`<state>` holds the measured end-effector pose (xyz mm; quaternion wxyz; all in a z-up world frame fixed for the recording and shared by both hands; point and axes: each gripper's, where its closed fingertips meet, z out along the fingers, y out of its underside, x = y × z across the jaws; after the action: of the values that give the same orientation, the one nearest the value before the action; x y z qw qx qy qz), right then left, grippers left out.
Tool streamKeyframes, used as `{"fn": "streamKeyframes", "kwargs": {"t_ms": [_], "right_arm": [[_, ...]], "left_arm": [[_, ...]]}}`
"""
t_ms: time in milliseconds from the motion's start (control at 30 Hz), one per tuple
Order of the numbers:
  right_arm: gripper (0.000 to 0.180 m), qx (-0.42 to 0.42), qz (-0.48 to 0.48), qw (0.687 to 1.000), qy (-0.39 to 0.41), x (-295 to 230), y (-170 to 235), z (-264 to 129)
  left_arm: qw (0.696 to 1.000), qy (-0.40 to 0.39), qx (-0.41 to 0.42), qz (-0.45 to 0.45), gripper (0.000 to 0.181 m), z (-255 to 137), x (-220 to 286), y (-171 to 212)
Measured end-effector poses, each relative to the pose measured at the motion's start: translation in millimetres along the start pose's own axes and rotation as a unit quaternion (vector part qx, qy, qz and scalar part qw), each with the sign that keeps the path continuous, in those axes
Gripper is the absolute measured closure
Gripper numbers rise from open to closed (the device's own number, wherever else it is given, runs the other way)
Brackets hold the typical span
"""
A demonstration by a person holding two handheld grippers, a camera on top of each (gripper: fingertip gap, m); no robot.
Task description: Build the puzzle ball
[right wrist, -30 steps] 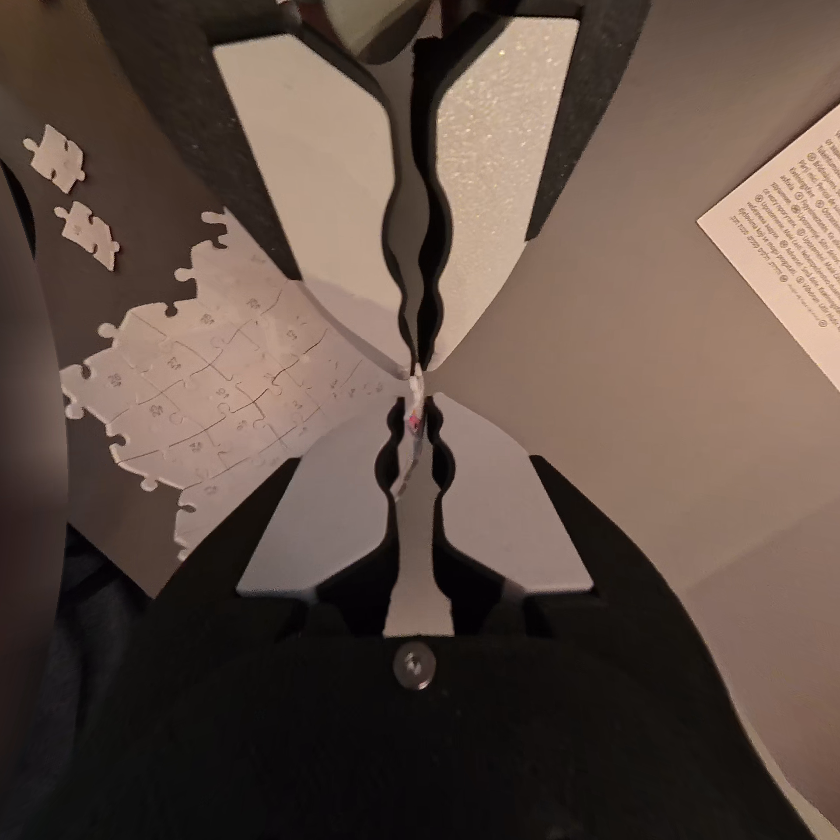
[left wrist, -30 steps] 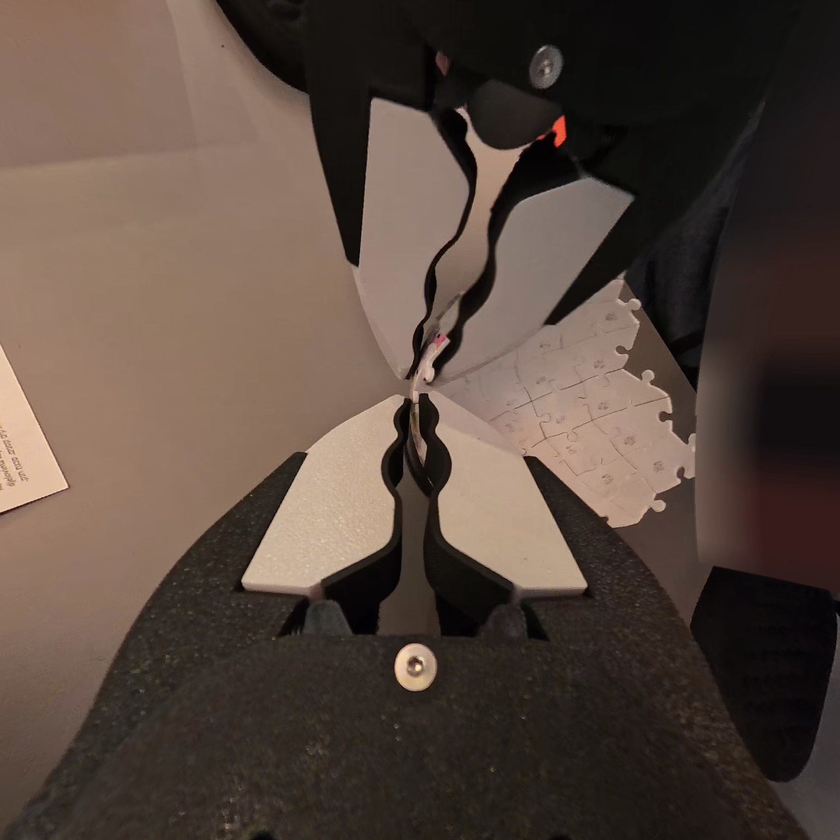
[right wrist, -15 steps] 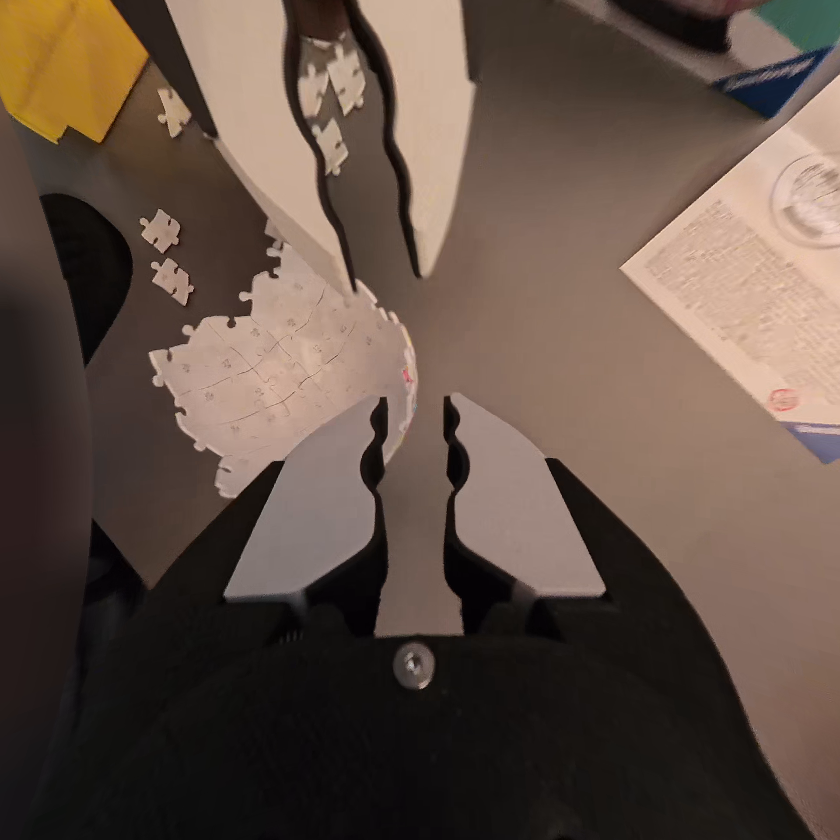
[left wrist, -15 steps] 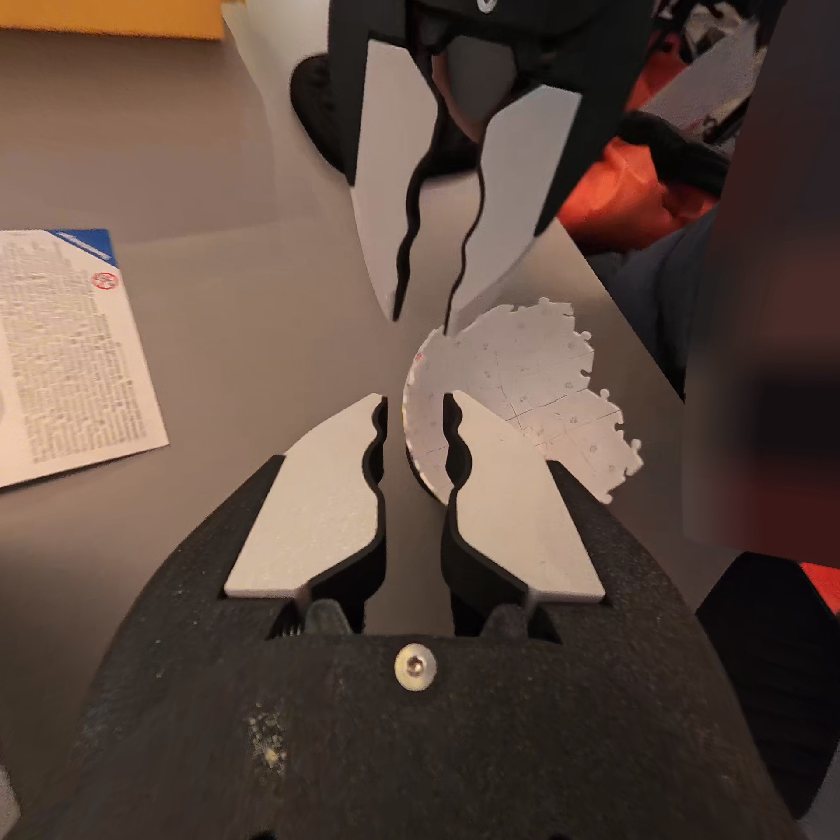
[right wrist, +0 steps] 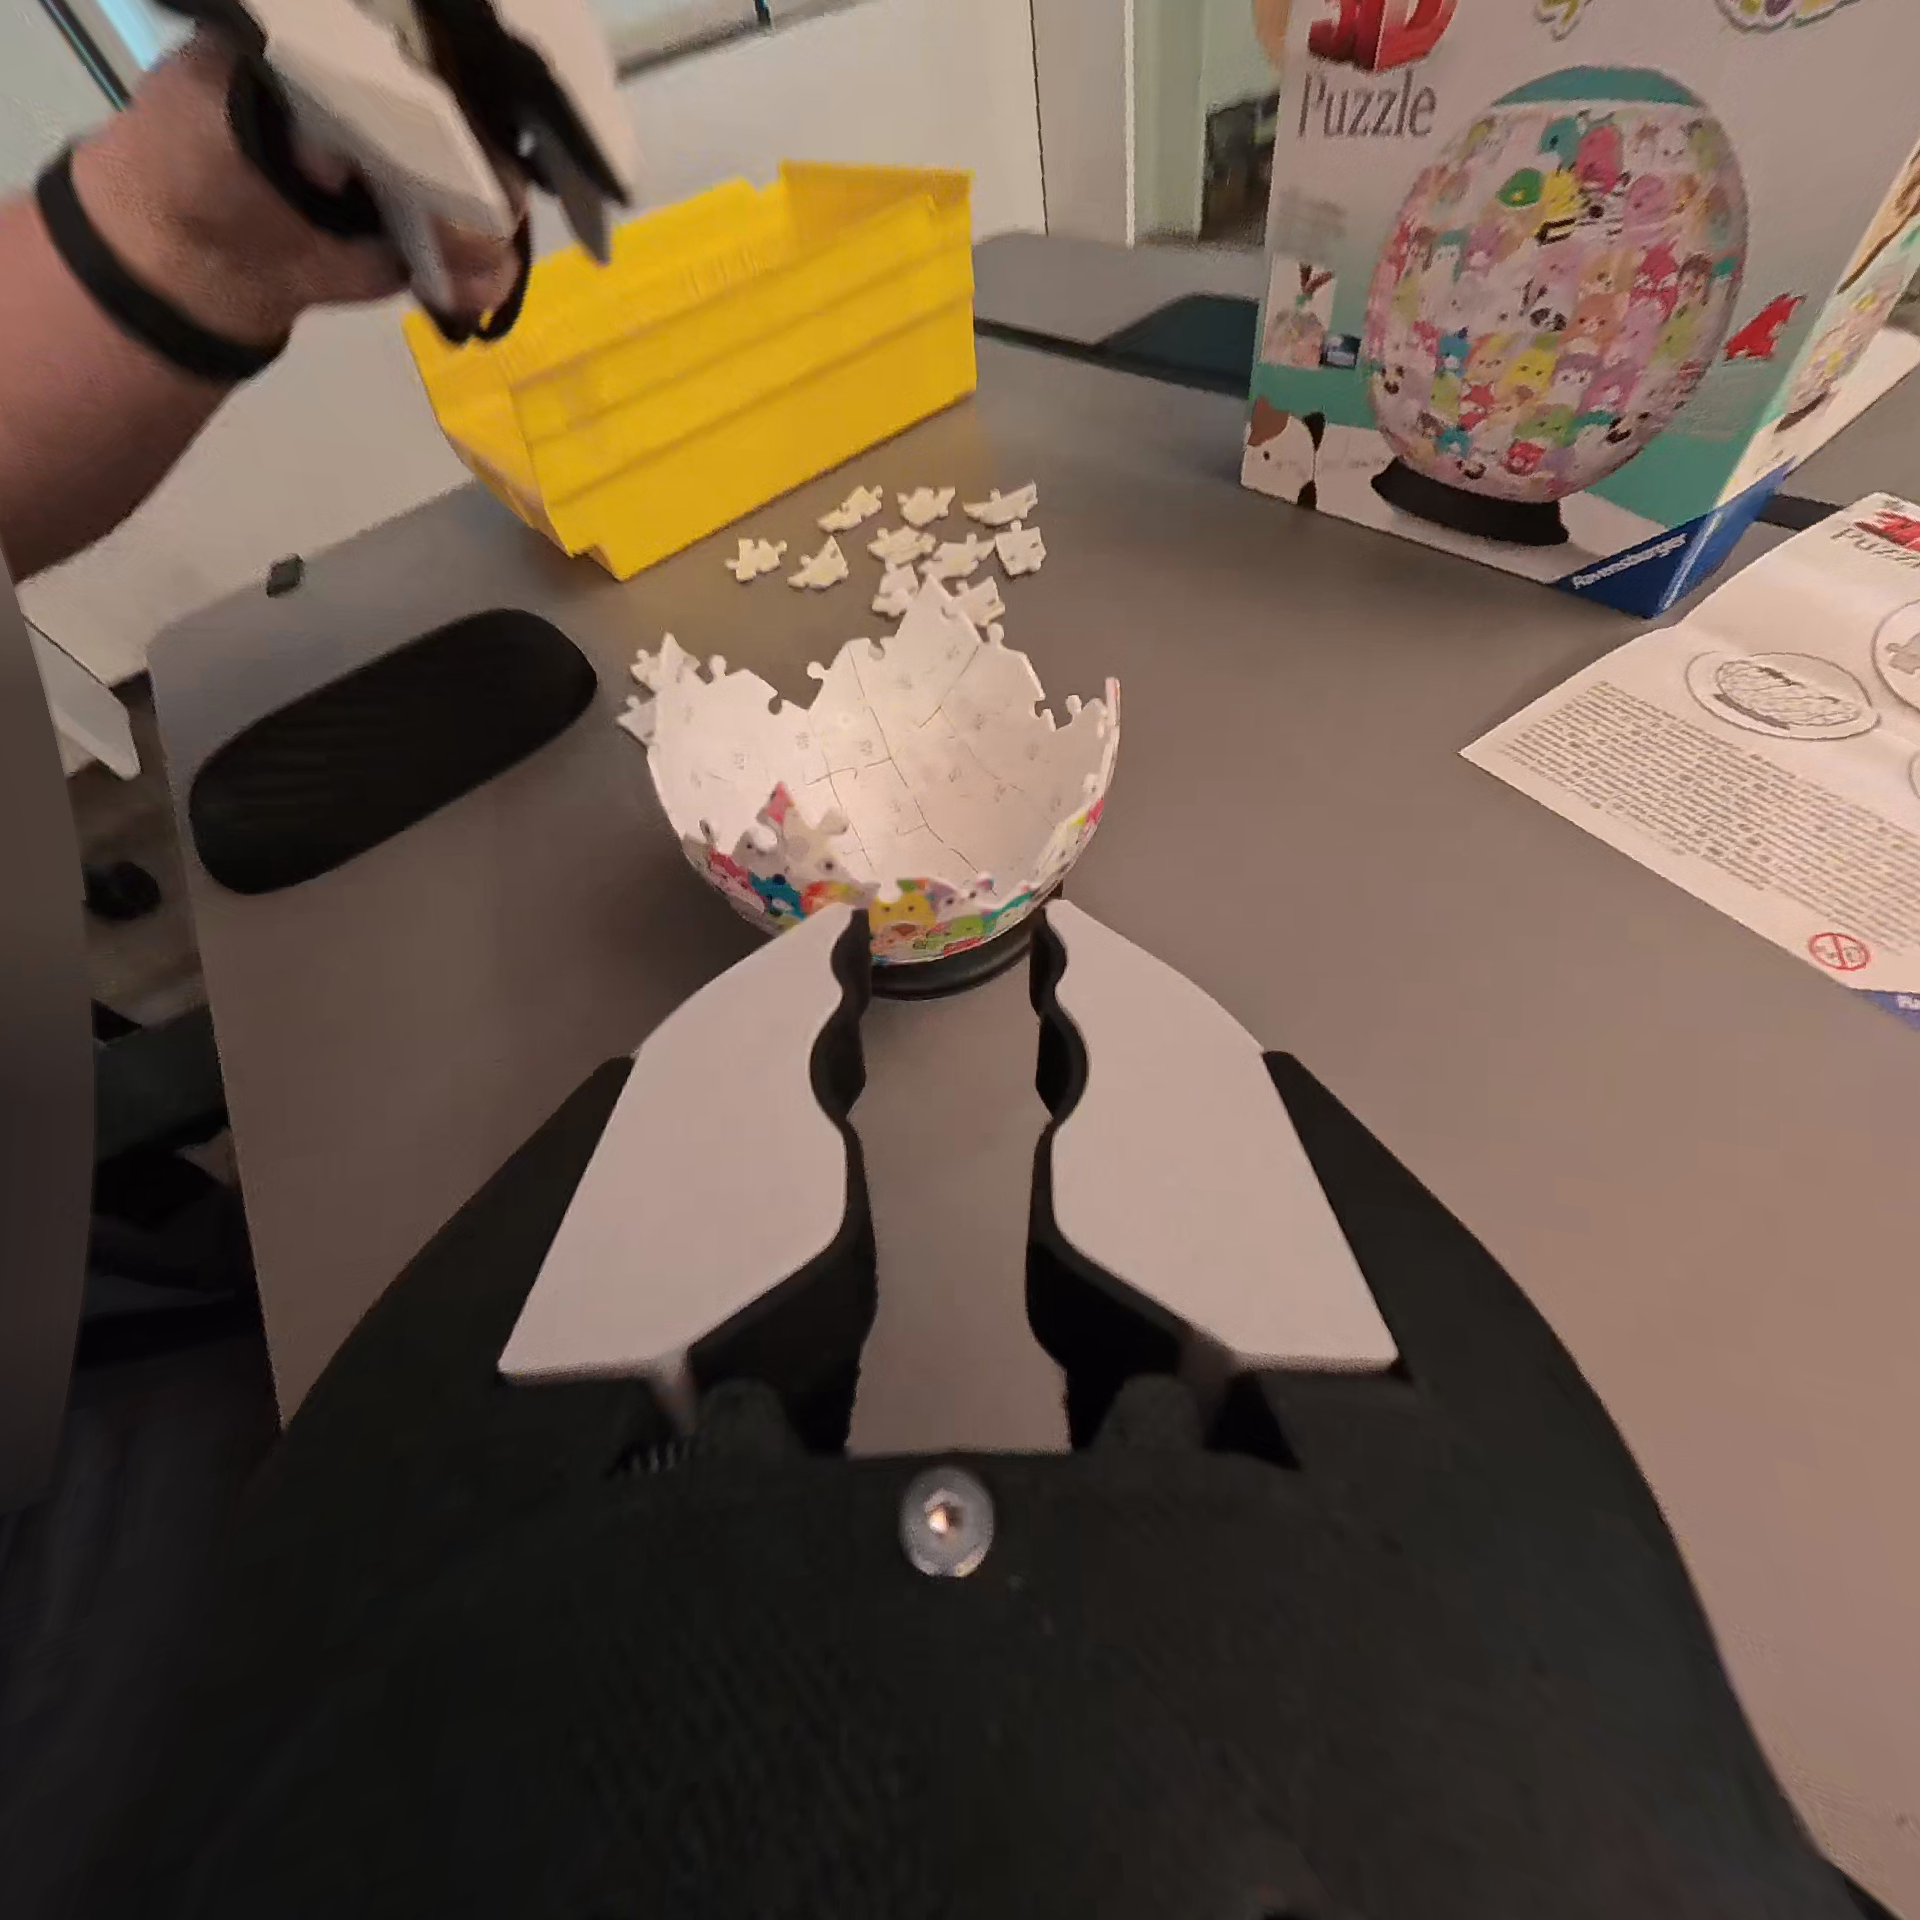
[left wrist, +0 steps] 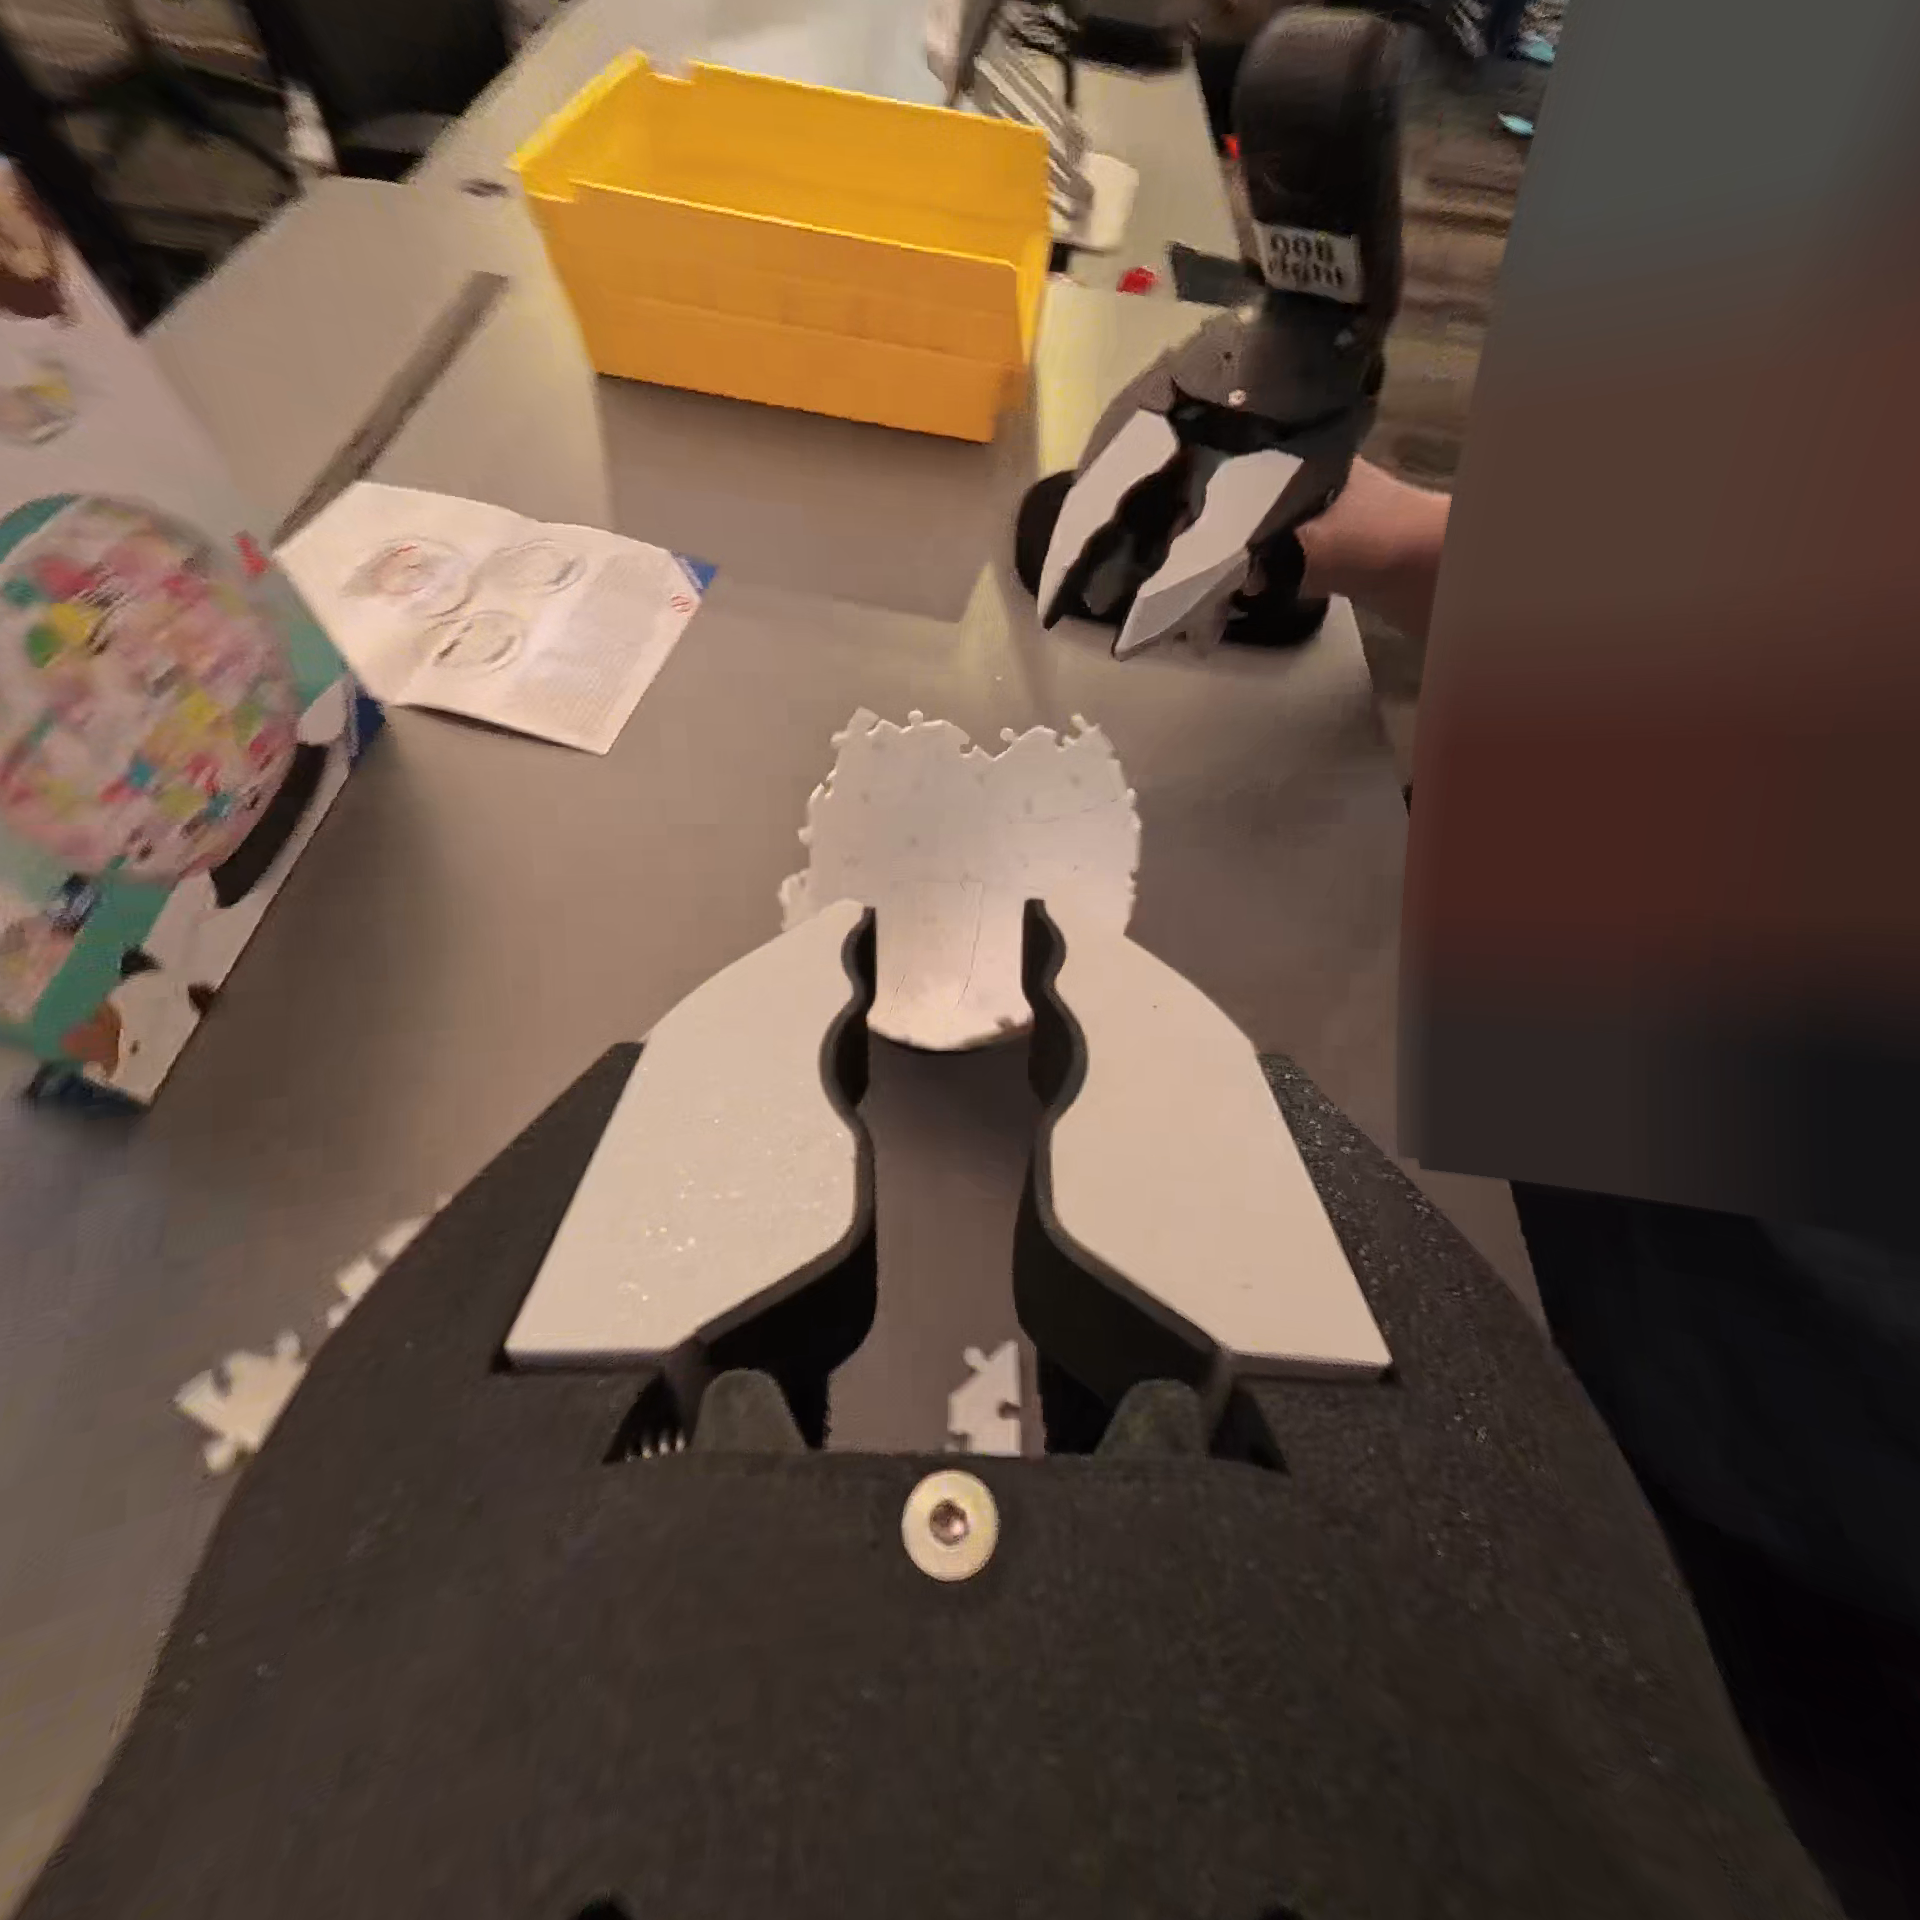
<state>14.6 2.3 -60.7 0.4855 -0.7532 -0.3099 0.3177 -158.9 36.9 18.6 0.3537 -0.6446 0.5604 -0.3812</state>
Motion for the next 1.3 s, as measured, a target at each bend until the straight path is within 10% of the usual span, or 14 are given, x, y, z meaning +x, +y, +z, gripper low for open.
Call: {"fn": "streamKeyframes", "kwargs": {"t_ms": [533,1000,1300], "right_arm": [[0.136,0.109,-0.026,0.993,-0.033,-34.0,28.2,-22.2],[0.125,0.24,-0.149,0.959,-0.006,-52.4,-4.7,-53.7],[0.119,0.211,-0.111,0.971,0.002,-41.5,2.6,-42.4]], "left_arm": [[0.952,-0.268,-0.028,-0.142,0.149,-46.5,41.5,139.1],[0.897,-0.29,-0.334,-0.017,0.165,-60.9,-1.0,189.1],[0.925,-0.198,-0.325,0.016,0.153,-32.8,-28.6,165.8]]}}
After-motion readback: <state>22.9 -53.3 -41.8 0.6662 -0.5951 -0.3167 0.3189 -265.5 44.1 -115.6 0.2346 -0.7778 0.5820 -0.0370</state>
